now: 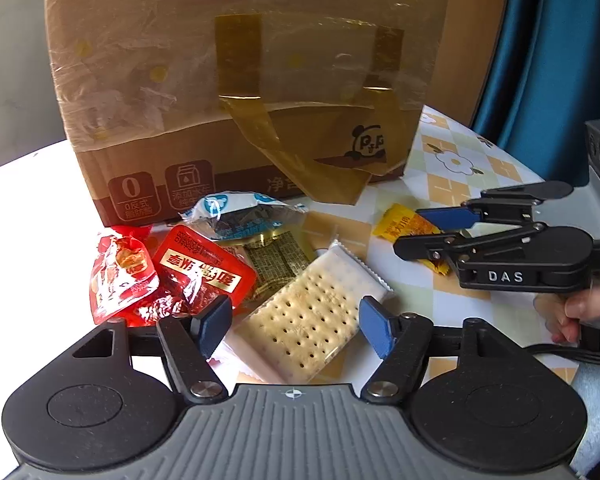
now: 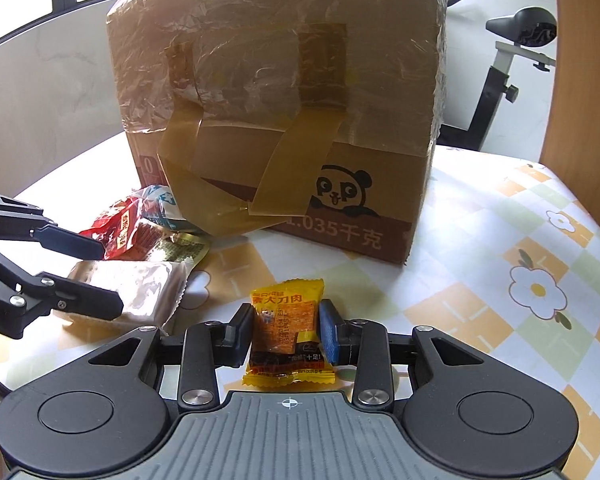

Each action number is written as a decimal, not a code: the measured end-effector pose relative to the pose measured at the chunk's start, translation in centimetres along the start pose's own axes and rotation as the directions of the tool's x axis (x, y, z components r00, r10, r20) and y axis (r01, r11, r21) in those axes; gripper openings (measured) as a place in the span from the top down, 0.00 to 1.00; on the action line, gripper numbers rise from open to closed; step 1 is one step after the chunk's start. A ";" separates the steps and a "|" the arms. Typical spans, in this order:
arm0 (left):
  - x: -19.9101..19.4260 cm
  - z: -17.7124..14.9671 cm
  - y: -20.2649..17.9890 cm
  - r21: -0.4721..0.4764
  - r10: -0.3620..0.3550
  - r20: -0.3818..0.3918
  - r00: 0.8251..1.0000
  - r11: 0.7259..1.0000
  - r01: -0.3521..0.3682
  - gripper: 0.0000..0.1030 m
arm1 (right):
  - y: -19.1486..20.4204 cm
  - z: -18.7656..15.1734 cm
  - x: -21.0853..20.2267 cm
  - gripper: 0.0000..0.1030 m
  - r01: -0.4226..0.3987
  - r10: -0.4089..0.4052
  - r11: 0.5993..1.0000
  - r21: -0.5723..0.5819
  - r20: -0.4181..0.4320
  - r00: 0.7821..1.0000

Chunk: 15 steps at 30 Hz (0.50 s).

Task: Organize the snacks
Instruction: 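Grasp the cracker packet with the left tool while the right tool grasps the orange-wrapped bar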

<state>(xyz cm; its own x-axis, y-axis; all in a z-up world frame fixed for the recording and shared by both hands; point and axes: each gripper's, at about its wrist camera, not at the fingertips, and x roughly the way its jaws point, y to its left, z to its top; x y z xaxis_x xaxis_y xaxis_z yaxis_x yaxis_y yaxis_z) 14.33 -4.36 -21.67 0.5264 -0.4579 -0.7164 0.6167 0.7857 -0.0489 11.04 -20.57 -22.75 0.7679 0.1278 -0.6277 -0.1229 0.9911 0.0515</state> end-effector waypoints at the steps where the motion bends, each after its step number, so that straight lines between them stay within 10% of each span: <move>1: -0.1 0.0 -0.1 0.007 -0.004 -0.002 1.000 1.000 0.004 0.26 | 0.0 0.0 0.0 0.68 0.000 0.000 1.000 0.000 0.000 1.000; 15: 0.3 -0.6 -1.3 -0.076 0.138 0.011 0.990 0.988 -0.137 0.36 | 0.2 0.0 0.1 0.68 0.005 -0.005 1.000 -0.007 0.001 1.000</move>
<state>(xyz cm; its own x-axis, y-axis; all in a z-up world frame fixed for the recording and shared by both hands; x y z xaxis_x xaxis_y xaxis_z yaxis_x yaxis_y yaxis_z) 13.26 -5.27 -22.24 0.6134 -0.3494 -0.7082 0.4926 0.8703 -0.0027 11.06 -20.41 -22.79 0.7690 0.1226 -0.6273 -0.1230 0.9915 0.0430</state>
